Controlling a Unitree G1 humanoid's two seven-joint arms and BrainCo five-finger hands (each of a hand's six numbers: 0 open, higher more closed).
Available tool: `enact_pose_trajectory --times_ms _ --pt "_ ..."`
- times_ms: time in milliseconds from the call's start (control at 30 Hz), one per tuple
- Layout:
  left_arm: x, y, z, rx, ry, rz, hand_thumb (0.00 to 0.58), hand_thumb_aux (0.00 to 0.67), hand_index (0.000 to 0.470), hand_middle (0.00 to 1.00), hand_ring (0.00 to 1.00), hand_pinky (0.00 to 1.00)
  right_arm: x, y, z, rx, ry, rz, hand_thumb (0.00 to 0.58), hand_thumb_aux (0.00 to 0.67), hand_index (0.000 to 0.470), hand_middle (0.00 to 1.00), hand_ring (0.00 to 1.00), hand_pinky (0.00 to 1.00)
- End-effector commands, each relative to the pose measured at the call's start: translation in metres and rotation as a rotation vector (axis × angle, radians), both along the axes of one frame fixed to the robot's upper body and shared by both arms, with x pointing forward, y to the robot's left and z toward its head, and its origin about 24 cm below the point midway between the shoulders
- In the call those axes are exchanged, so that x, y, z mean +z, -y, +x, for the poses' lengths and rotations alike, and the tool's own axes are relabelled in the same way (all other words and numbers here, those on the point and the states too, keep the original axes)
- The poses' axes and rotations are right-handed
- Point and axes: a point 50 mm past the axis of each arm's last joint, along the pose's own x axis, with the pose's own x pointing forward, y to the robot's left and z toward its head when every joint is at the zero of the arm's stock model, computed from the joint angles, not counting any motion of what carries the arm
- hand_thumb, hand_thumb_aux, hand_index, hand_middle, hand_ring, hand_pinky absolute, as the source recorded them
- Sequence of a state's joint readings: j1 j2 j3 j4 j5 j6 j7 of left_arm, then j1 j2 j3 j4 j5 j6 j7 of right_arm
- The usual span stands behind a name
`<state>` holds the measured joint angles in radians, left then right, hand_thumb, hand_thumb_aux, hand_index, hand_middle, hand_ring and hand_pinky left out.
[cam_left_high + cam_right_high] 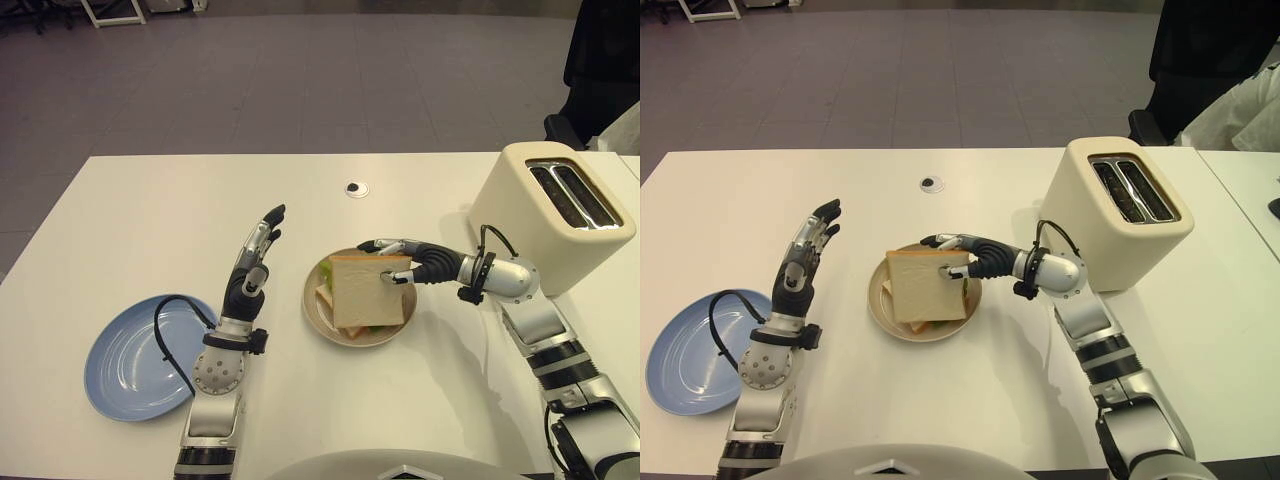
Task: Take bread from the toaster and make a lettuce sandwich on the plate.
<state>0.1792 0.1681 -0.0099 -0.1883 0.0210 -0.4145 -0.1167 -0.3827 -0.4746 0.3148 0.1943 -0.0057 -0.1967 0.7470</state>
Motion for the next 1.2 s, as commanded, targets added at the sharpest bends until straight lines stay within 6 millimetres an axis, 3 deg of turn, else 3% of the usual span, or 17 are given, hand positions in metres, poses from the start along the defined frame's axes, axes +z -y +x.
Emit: enact_pose_trajectory --times_ms 33,100,133,167,200,233,533,700,800,933,967,1000,1033,1067,1100,1200 --pt "-0.002 0.0 0.0 -0.005 -0.013 0.014 0.0 0.0 0.0 0.0 0.0 0.0 0.0 -0.004 0.011 -0.01 0.065 -0.05 0.58 0.67 0.47 0.0 0.0 0.0" --pt "-0.002 0.0 -0.001 -0.006 -0.013 0.014 0.0 0.0 0.0 0.0 0.0 0.0 -0.001 -0.007 0.013 -0.014 0.13 -0.088 0.58 0.67 0.47 0.0 0.0 0.0" --pt "-0.001 0.0 -0.002 -0.007 -0.013 0.014 0.0 0.0 0.0 0.0 0.0 0.0 -0.001 -0.009 0.014 -0.015 0.17 -0.107 0.576 0.617 0.433 0.0 0.0 0.0" --pt "-0.001 0.001 -0.002 -0.007 -0.013 0.014 0.0 0.0 0.0 0.0 0.0 0.0 0.0 -0.011 0.014 -0.014 0.212 -0.124 0.48 0.391 0.275 0.0 0.0 0.0" --pt "-0.001 0.001 -0.002 -0.007 -0.013 0.013 0.0 0.0 0.0 0.0 0.0 0.0 0.001 -0.012 0.014 -0.015 0.246 -0.135 0.16 0.1 0.07 0.0 0.0 0.0" --pt "-0.001 0.001 -0.003 -0.008 -0.013 0.013 0.0 0.0 0.0 0.0 0.0 0.0 0.002 -0.013 0.014 -0.016 0.287 -0.151 0.0 0.0 0.0 0.0 0.0 0.0" --pt "0.0 0.003 -0.005 -0.014 -0.018 0.013 0.0 0.0 0.0 0.0 0.0 0.0 0.005 -0.015 0.013 -0.024 0.495 -0.259 0.0 0.0 0.0 0.0 0.0 0.0" --pt "0.0 0.004 -0.006 -0.028 -0.025 0.032 0.0 0.0 0.0 0.0 0.0 0.0 0.02 -0.009 0.004 -0.016 0.535 -0.183 0.0 0.0 0.0 0.0 0.0 0.0" --pt "0.004 0.011 -0.013 -0.098 -0.021 0.17 0.0 0.0 0.0 0.0 0.0 0.0 0.039 0.004 -0.013 0.019 0.583 -0.074 0.0 0.0 0.0 0.0 0.0 0.0" --pt "0.009 0.011 -0.053 -0.265 -0.105 0.488 0.023 0.013 0.009 0.0 0.0 0.0 0.057 0.042 -0.049 0.102 0.534 -0.058 0.0 0.0 0.0 0.0 0.0 0.0" --pt "0.007 0.009 -0.063 -0.303 -0.15 0.572 0.438 0.339 0.238 0.0 0.0 0.0 0.056 0.051 -0.057 0.116 0.476 -0.084 0.0 0.0 0.0 0.0 0.0 0.0" --pt "0.004 0.008 -0.072 -0.342 -0.195 0.649 0.528 0.47 0.33 0.11 0.11 0.11 0.049 0.057 -0.067 0.141 0.403 -0.126 0.005 0.003 0.002 0.0 0.0 0.0" --pt "0.001 0.007 -0.079 -0.375 -0.24 0.719 0.58 0.67 0.47 1.0 1.0 1.0 0.039 0.061 -0.079 0.185 0.332 -0.178 0.464 0.37 0.26 0.62 0.62 0.62" --pt "-0.003 0.006 -0.083 -0.407 -0.284 0.776 0.58 0.67 0.47 1.0 1.0 1.0 0.027 0.061 -0.092 0.234 0.258 -0.221 0.503 0.426 0.299 0.76 0.76 0.76" --pt "-0.007 0.006 -0.085 -0.431 -0.318 0.817 0.58 0.67 0.47 1.0 1.0 1.0 0.017 0.059 -0.103 0.279 0.198 -0.248 0.58 0.67 0.47 1.0 1.0 1.0" --pt "-0.024 0.014 -0.085 -0.515 -0.389 0.896 0.58 0.67 0.47 1.0 1.0 1.0 -0.007 0.047 -0.12 0.35 0.105 -0.297 0.58 0.67 0.47 1.0 1.0 1.0"
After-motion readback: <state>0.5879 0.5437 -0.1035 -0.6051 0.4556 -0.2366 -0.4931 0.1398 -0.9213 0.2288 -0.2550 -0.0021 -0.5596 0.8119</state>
